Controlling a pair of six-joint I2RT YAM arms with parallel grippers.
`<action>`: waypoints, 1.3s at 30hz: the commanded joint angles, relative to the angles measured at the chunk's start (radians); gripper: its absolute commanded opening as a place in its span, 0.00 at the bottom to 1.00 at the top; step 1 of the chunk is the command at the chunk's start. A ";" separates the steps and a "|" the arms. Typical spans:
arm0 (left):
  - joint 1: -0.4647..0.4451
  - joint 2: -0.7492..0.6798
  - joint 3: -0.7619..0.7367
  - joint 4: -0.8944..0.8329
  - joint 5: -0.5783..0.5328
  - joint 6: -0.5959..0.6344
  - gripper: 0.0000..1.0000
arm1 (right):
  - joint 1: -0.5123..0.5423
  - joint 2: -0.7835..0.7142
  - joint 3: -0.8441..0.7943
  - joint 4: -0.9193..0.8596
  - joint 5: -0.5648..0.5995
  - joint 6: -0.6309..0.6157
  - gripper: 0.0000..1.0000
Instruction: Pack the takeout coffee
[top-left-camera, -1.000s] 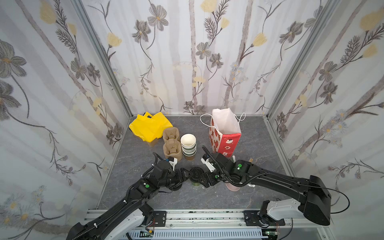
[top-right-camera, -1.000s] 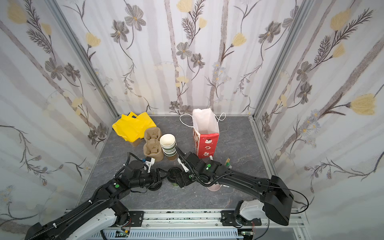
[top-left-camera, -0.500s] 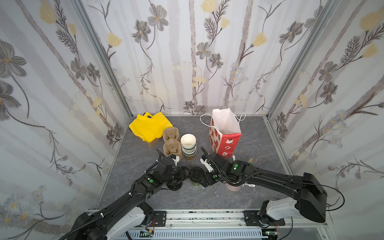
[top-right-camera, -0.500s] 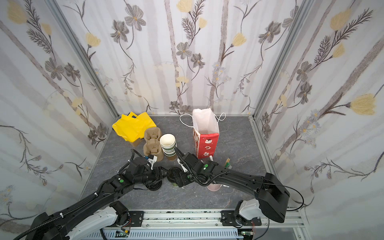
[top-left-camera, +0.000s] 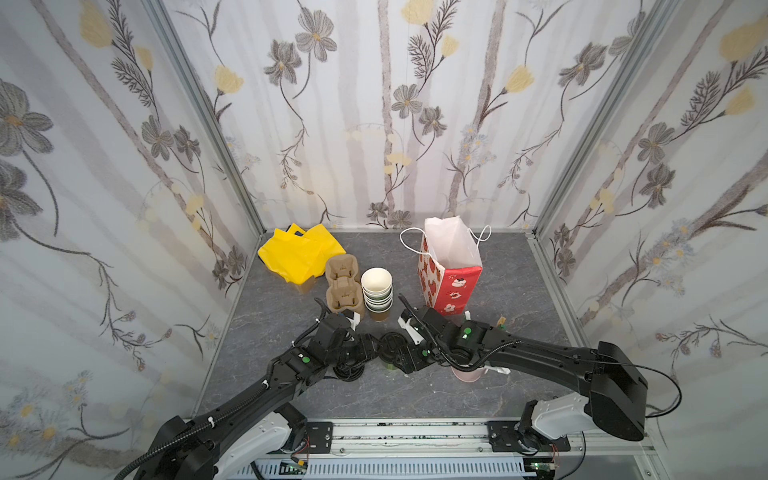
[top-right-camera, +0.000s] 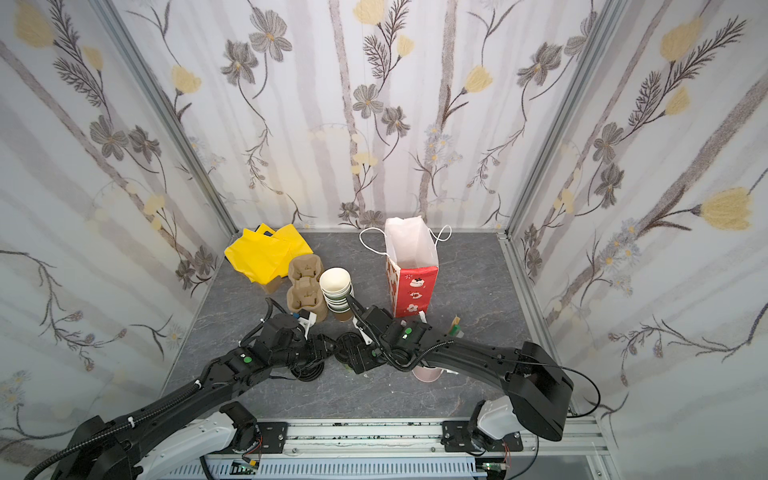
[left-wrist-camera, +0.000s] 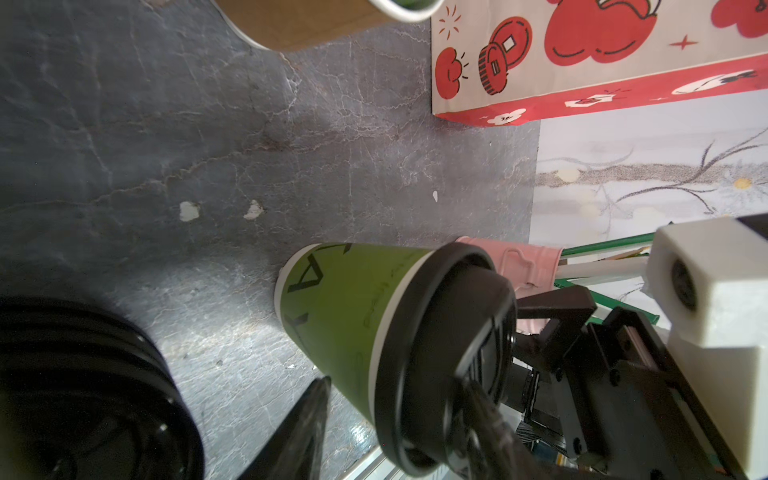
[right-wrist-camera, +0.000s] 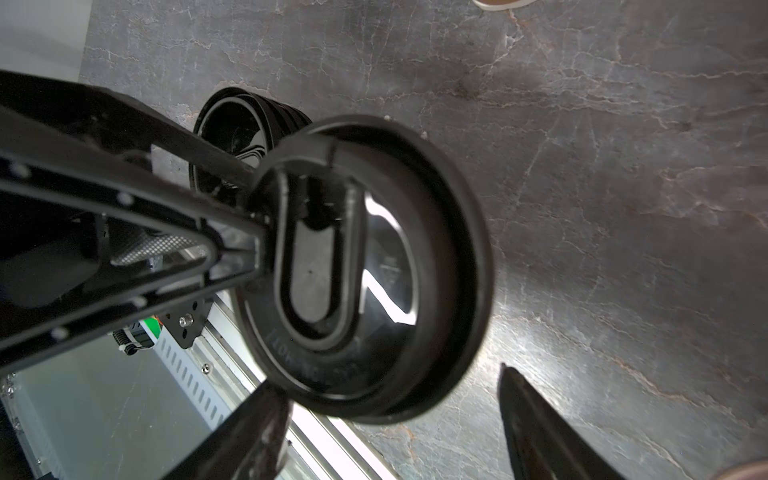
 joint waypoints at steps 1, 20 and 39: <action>0.001 0.007 -0.010 -0.001 -0.008 0.010 0.51 | -0.001 0.025 0.007 -0.052 0.088 0.011 0.78; 0.002 0.012 -0.010 -0.001 -0.017 0.018 0.49 | -0.022 -0.116 0.020 0.000 -0.007 -0.011 0.73; 0.002 0.020 0.000 -0.001 -0.020 0.021 0.47 | -0.078 -0.101 -0.052 0.090 -0.057 0.081 0.37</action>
